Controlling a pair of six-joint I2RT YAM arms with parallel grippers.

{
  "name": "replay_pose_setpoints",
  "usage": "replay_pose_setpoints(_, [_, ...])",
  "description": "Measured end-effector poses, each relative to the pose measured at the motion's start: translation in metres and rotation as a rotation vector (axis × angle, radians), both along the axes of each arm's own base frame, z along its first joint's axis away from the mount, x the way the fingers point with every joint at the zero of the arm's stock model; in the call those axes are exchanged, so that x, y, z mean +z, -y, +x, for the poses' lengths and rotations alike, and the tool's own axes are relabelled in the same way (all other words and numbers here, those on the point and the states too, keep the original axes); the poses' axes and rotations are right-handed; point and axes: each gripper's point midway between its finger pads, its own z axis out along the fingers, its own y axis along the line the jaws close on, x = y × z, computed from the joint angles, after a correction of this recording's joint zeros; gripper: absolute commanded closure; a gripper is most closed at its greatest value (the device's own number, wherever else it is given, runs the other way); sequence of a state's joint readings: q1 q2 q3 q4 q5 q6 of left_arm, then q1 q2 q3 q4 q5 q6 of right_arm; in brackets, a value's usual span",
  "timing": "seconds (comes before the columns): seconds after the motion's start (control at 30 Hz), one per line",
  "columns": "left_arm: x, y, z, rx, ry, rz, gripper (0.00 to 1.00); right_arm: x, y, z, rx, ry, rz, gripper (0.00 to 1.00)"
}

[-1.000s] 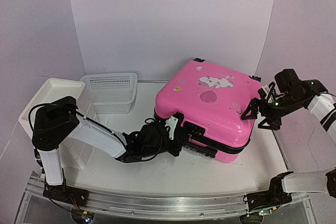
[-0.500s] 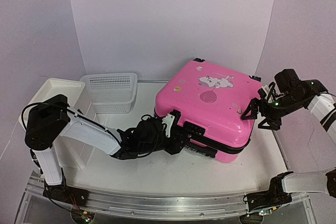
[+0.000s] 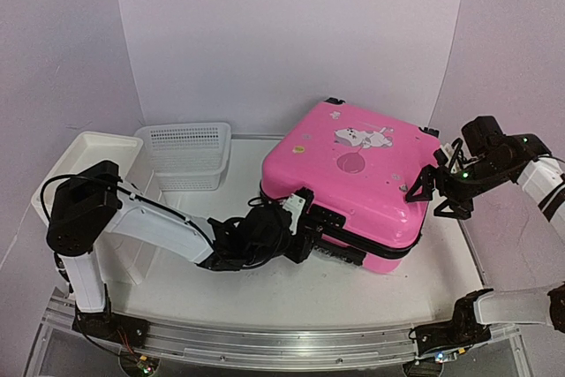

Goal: Open, take out, and arrange the luggage

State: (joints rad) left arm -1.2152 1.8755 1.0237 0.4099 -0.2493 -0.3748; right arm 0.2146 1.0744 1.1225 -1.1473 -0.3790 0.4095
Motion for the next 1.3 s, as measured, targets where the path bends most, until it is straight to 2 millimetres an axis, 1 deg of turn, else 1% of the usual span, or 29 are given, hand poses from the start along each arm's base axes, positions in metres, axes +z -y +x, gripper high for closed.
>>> replay_pose_setpoints(0.03, [0.000, 0.001, 0.000, 0.014, 0.010, 0.012, 0.60, 0.000, 0.000, 0.000, 0.000, 0.000, 0.000, 0.02])
replay_pose_setpoints(0.07, [0.000, 0.001, 0.002, 0.036, 0.021, 0.027, 0.61, 0.000, 0.000, 0.000, 0.000, -0.001, 0.000, 0.02])
replay_pose_setpoints(0.23, [-0.003, 0.005, 0.006, 0.111, 0.055, 0.088, 0.53, 0.000, 0.000, 0.000, -0.001, -0.003, 0.003, 0.02])
replay_pose_setpoints(0.33, [-0.003, 0.011, 0.004, 0.132, 0.071, 0.101, 0.52, 0.000, 0.000, 0.000, -0.002, -0.003, 0.003, 0.02])
replay_pose_setpoints(0.43, [-0.004, 0.012, 0.004, 0.148, 0.084, 0.110, 0.52, 0.000, 0.000, 0.000, -0.002, -0.003, 0.003, 0.02])
replay_pose_setpoints(0.47, [-0.004, 0.013, 0.003, 0.149, 0.085, 0.112, 0.53, 0.000, 0.000, 0.000, -0.002, -0.003, 0.003, 0.02])
replay_pose_setpoints(0.53, [-0.003, 0.012, 0.004, 0.154, 0.086, 0.114, 0.60, 0.000, 0.000, 0.000, -0.002, -0.003, 0.003, 0.02])
replay_pose_setpoints(0.63, [-0.002, 0.012, 0.006, 0.165, 0.086, 0.124, 0.63, 0.000, 0.000, 0.000, -0.004, -0.004, 0.004, 0.02])
replay_pose_setpoints(0.8, [0.000, 0.021, 0.005, 0.171, 0.085, 0.124, 0.69, 0.000, 0.000, 0.000, -0.006, -0.005, 0.004, 0.02])
replay_pose_setpoints(0.9, [0.002, 0.025, 0.005, 0.173, 0.083, 0.122, 0.75, 0.000, 0.000, 0.000, -0.008, -0.005, 0.006, 0.02])
replay_pose_setpoints(1.17, [0.012, 0.028, 0.006, 0.196, 0.098, 0.121, 0.92, 0.000, 0.000, 0.000, -0.015, -0.008, 0.008, 0.02])
replay_pose_setpoints(1.3, [0.017, 0.029, 0.006, 0.198, 0.111, 0.125, 0.97, 0.000, 0.000, 0.000, -0.021, -0.010, 0.008, 0.02])
